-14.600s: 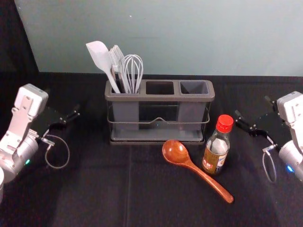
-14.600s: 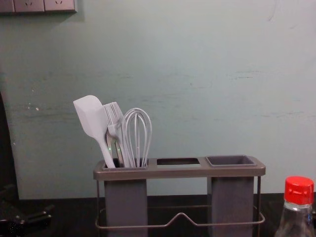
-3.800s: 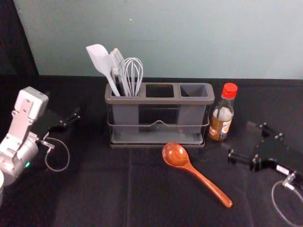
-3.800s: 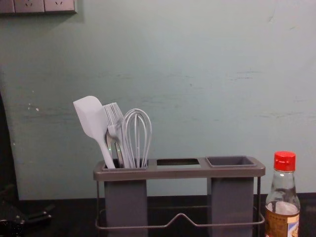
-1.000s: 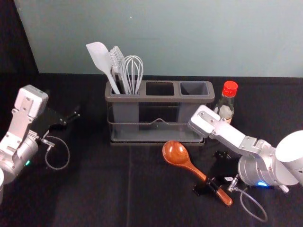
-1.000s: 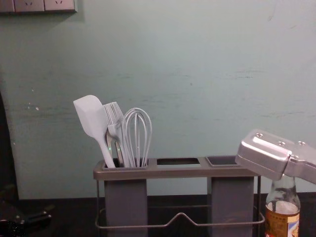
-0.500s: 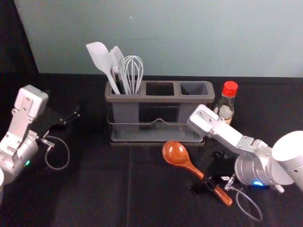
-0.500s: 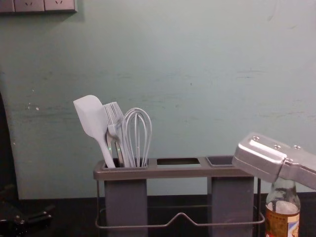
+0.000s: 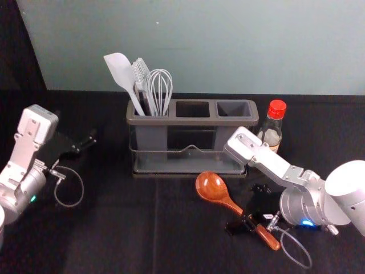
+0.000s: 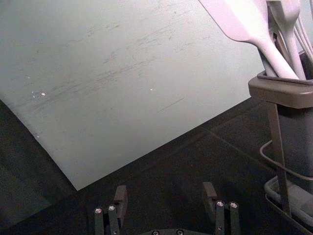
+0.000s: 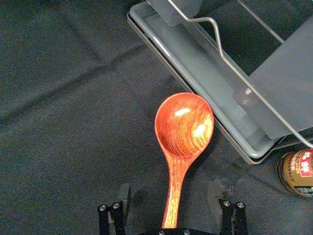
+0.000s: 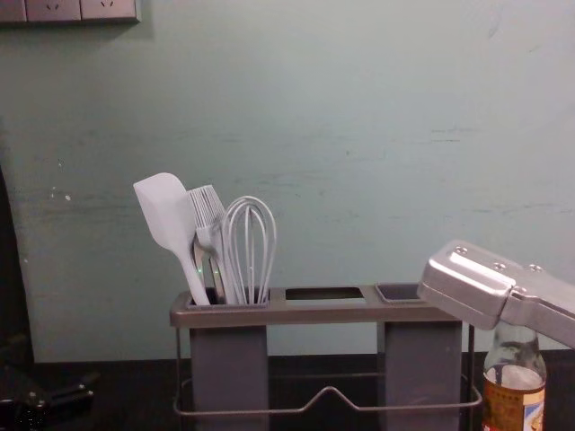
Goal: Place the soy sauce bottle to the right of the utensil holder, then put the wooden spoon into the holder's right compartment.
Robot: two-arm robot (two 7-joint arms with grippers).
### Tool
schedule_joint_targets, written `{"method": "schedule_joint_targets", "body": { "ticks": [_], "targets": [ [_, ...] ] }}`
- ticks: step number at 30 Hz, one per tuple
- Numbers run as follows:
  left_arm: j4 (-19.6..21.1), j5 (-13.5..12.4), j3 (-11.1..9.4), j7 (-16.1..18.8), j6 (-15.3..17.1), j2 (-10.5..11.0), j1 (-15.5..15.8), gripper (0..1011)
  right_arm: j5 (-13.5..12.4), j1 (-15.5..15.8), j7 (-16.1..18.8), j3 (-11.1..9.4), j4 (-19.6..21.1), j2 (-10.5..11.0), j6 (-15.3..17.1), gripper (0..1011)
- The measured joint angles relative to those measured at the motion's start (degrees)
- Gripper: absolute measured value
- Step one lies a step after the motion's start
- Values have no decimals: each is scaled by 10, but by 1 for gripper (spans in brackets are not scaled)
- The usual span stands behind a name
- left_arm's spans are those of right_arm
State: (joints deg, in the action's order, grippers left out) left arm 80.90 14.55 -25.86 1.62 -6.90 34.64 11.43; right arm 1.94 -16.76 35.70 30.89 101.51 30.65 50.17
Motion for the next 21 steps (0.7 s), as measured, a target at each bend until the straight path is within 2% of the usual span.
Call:
{"method": "schedule_joint_targets", "body": {
  "ticks": [3,8,21],
  "targets": [
    [0,0,0,0,0,0,0,1005,2,1,1,-1,-1,-2,0,997],
    [0,0,0,0,0,0,0,1005,2,1,2,-6,-7,-8,0,909],
    [0,0,0,0,0,0,0,1005,-1,7,0,-16,-17,-18,-2,512]
  ]
}}
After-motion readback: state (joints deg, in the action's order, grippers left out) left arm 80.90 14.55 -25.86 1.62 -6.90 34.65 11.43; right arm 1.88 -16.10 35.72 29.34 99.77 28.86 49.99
